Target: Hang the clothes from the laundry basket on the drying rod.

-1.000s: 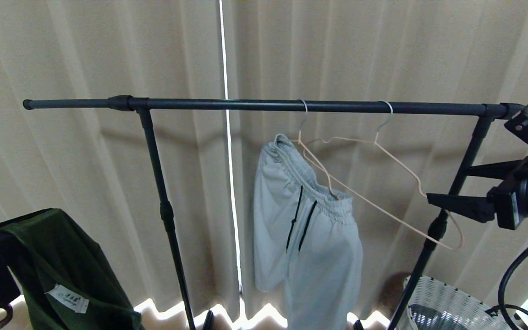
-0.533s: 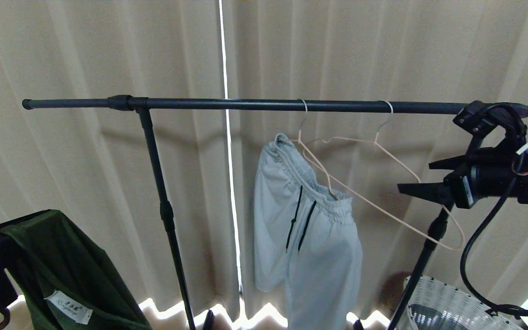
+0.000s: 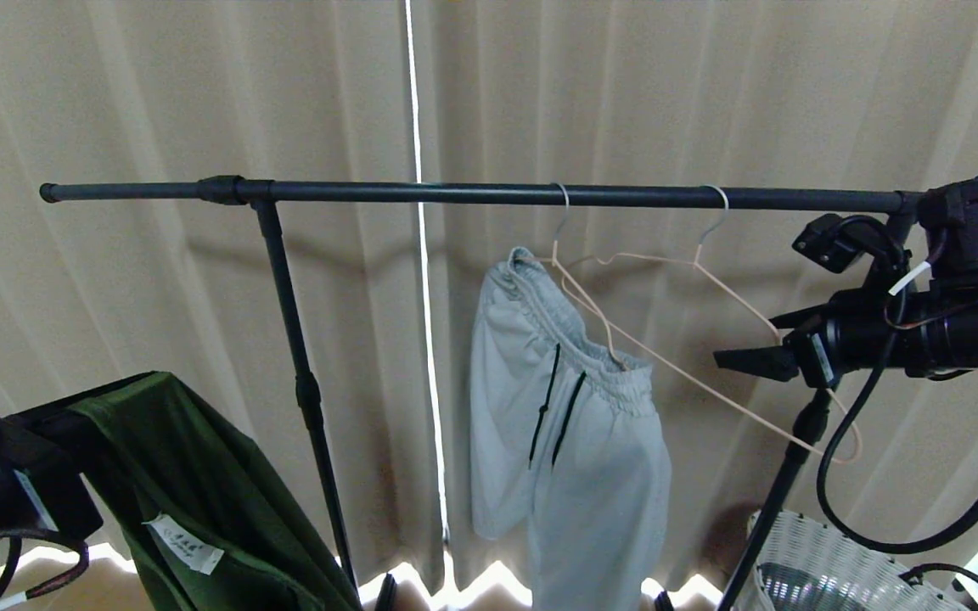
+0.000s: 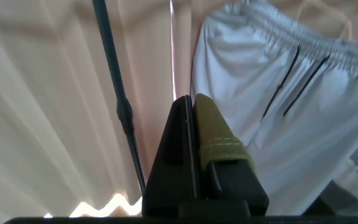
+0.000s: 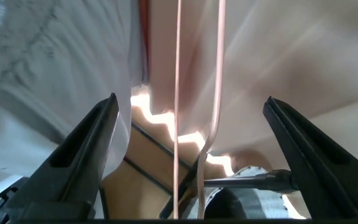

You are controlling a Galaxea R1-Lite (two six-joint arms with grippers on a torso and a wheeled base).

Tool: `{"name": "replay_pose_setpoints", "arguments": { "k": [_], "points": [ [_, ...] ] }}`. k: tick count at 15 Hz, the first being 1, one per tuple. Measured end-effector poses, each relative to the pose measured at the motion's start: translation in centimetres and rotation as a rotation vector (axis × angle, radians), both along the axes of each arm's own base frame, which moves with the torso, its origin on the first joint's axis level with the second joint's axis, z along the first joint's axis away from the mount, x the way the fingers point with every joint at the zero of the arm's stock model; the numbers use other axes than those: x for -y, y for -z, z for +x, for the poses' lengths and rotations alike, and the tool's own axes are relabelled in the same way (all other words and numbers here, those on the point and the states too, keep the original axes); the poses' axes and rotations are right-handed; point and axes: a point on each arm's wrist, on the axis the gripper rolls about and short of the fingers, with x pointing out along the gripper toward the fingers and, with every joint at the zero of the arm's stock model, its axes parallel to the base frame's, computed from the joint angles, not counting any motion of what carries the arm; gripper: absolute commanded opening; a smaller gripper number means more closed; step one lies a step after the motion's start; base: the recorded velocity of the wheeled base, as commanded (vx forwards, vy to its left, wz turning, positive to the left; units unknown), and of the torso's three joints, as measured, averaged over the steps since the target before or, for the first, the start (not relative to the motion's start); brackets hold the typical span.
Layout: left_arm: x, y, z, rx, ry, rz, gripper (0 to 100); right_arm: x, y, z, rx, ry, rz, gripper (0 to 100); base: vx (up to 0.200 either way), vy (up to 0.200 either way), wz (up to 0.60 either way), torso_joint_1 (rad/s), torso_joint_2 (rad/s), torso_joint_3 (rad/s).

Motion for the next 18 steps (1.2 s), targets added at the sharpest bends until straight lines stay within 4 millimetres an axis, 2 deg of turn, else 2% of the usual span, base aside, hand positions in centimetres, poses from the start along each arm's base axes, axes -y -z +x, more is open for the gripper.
{"name": "replay_pose_setpoints", "arguments": {
  "k": [11, 12, 18],
  "points": [
    [0.1, 0.5, 0.2, -0.019, 0.003, 0.013, 0, 0.5, 1.2, 1.3, -0.049, 0.043, 0.023, 100, 0.000, 0.000, 0.00, 0.000, 0.00, 0.000],
    [0.1, 0.5, 0.2, -0.020, 0.003, 0.013, 0, 0.6, 1.3, 1.3, -0.052, 0.044, 0.023, 0, 0.000, 0.000, 0.00, 0.000, 0.00, 0.000],
    [0.1, 0.5, 0.2, -0.020, 0.003, 0.015, 0, 0.6, 1.3, 1.3, -0.057, 0.050, 0.028, 0, 0.000, 0.000, 0.00, 0.000, 0.00, 0.000]
  ]
}}
